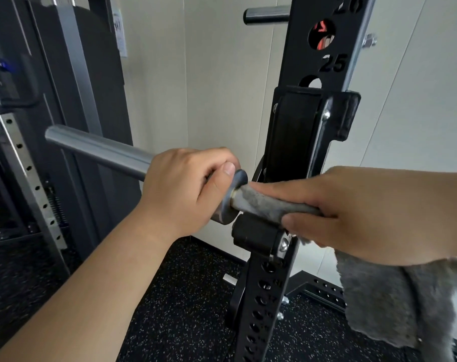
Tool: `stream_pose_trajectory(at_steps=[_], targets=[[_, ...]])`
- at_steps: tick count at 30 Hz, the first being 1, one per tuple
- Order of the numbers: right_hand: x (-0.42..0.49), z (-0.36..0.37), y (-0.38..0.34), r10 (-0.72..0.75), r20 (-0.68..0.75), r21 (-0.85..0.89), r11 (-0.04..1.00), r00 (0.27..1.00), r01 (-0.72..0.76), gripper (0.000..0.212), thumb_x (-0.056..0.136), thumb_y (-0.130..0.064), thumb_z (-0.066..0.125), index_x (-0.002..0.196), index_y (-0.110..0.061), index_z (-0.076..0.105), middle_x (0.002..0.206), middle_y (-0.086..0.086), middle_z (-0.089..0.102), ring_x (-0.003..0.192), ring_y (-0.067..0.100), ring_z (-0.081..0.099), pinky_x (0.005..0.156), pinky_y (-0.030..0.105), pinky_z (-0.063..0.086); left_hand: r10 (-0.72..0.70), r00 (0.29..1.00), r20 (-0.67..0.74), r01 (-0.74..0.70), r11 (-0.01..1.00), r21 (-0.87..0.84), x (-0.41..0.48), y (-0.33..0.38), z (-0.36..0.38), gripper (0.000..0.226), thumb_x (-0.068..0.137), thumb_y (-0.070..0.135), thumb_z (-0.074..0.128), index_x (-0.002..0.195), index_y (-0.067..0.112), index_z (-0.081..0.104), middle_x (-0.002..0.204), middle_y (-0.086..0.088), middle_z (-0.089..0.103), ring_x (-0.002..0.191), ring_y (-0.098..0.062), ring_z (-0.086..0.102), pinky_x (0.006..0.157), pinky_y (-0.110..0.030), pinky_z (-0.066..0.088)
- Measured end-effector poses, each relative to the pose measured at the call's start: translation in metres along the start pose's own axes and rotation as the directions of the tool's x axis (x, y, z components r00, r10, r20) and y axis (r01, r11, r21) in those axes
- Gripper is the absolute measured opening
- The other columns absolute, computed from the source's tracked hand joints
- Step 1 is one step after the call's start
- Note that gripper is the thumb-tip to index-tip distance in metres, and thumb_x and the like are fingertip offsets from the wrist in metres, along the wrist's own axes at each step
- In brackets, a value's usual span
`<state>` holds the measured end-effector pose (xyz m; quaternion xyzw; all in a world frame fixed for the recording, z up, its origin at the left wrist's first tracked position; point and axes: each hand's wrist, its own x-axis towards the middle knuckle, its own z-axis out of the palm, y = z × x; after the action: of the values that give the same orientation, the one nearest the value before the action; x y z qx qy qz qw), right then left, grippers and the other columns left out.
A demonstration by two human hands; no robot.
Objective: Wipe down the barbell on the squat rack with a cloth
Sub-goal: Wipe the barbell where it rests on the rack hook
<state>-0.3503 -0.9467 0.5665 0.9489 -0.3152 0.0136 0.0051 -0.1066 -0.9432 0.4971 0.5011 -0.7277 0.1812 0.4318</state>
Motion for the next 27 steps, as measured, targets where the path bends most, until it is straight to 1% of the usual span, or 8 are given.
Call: stream_pose_trajectory(at_steps=[4,9,11,14,19,22,24,27], targets=[[-0.018,-0.008,0.002,0.066,0.046,0.141,0.987,0.997,-0.072,0.051,0.090,-0.063,0.038,0.122,-0.092,0.011,0.087,-0.043,0.063,0.084,-0.015,0.064,0.078,0.018,0.050,0.005,1.000,-0.023,-0.005,1.000,0.001,0.002,-0.003,0.001,0.050,0.101,0.047,0.029,0.090,0.026,0.073,0.061,0.003,0.061,0.059,-0.018,0.057,0.057,-0.038,0.040],[0.007,-0.009,-0.002,0.032,0.103,0.230,0.972,0.994,-0.055,0.030,0.100,-0.054,0.042,0.123,-0.073,0.047,0.082,-0.011,0.074,0.064,0.001,0.071,0.067,0.019,0.058,0.036,0.995,-0.091,-0.039,0.999,-0.026,-0.002,-0.003,0.006,0.046,0.101,0.042,0.033,0.091,0.024,0.073,0.065,0.002,0.065,0.064,-0.021,0.062,0.060,-0.042,0.042],[0.003,-0.008,-0.002,0.013,0.055,0.216,0.976,0.998,-0.025,0.028,0.097,-0.054,0.044,0.117,-0.071,0.052,0.079,-0.020,0.072,0.064,-0.004,0.069,0.066,0.016,0.055,0.042,0.994,-0.104,-0.045,0.999,-0.027,-0.003,-0.003,0.007,0.045,0.101,0.042,0.033,0.092,0.023,0.073,0.066,0.002,0.066,0.065,-0.023,0.063,0.062,-0.042,0.043],[-0.009,-0.010,-0.003,0.036,0.040,0.220,0.975,0.999,-0.044,0.034,0.093,-0.056,0.046,0.113,-0.083,0.041,0.079,-0.042,0.065,0.069,-0.018,0.064,0.069,0.013,0.051,0.049,0.993,-0.109,-0.053,0.998,-0.036,-0.004,-0.003,0.007,0.044,0.100,0.041,0.033,0.092,0.022,0.073,0.066,0.003,0.065,0.065,-0.023,0.063,0.061,-0.041,0.042],[0.007,-0.010,-0.002,0.042,0.187,0.283,0.955,0.981,-0.095,0.038,0.097,-0.058,0.042,0.129,-0.078,0.038,0.086,-0.024,0.074,0.065,-0.008,0.069,0.083,0.027,0.057,0.064,0.992,-0.108,-0.068,0.997,-0.040,-0.002,-0.004,0.007,0.046,0.101,0.040,0.032,0.092,0.021,0.073,0.067,0.002,0.065,0.065,-0.024,0.063,0.060,-0.041,0.042],[-0.002,-0.007,0.007,0.027,0.081,0.319,0.946,0.996,-0.051,0.028,0.093,-0.060,0.045,0.117,-0.068,0.057,0.076,-0.023,0.073,0.064,-0.008,0.069,0.071,0.019,0.058,0.068,0.990,-0.125,-0.072,0.997,-0.033,-0.005,-0.005,0.008,0.046,0.101,0.040,0.032,0.092,0.021,0.072,0.066,0.002,0.065,0.064,-0.026,0.062,0.061,-0.042,0.042],[-0.020,-0.006,0.015,0.053,0.024,0.403,0.913,0.998,-0.058,0.039,0.088,-0.074,0.045,0.120,-0.062,0.063,0.070,-0.026,0.072,0.064,-0.008,0.070,0.065,0.012,0.056,0.066,0.991,-0.115,-0.070,0.997,-0.029,-0.004,-0.005,0.009,0.045,0.101,0.040,0.032,0.092,0.021,0.072,0.064,0.001,0.063,0.063,-0.026,0.061,0.060,-0.042,0.041],[-0.023,-0.001,0.017,0.053,0.069,0.358,0.931,0.996,-0.074,0.051,0.078,-0.089,0.030,0.128,-0.085,0.027,0.078,-0.029,0.072,0.071,-0.006,0.072,0.066,0.014,0.057,0.055,0.994,-0.094,-0.058,0.998,-0.019,-0.002,-0.005,0.008,0.044,0.101,0.041,0.032,0.090,0.022,0.071,0.063,0.001,0.062,0.062,-0.025,0.060,0.059,-0.041,0.040]])
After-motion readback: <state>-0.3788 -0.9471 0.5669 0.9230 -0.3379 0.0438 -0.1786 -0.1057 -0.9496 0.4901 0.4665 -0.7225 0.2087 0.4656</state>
